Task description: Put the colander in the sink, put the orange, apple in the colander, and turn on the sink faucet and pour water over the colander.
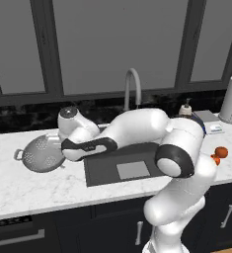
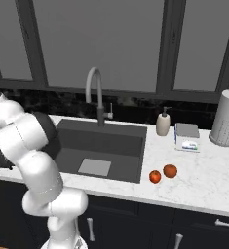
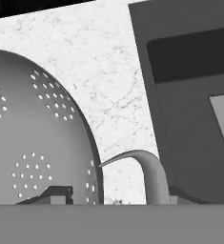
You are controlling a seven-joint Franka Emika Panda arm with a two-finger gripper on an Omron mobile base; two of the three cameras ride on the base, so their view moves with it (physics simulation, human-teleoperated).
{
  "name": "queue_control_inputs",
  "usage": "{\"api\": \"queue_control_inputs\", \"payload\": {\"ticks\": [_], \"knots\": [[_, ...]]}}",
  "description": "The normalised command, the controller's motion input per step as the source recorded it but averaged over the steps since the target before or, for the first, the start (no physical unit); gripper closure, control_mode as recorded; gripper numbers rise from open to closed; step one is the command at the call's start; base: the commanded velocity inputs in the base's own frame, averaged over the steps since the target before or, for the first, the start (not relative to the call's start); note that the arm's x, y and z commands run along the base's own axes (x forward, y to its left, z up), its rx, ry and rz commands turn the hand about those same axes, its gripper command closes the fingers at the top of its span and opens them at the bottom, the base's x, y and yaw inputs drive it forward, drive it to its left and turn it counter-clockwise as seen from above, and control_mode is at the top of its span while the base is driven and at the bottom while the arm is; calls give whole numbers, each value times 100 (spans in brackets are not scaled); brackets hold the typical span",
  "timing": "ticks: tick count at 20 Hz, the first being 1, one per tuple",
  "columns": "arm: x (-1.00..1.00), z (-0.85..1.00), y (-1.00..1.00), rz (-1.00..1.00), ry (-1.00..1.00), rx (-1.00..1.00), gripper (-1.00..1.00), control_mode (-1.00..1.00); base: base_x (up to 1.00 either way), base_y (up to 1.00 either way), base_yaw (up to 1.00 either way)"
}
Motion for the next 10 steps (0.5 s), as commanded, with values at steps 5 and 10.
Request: {"api": "queue_control_inputs", "payload": {"ticks": [5,10], "knots": [[-72,81,-100,-23,-28,10,100,-100,0,0,0],[-61,96,-100,-20,-22,11,100,-100,0,0,0]]}}
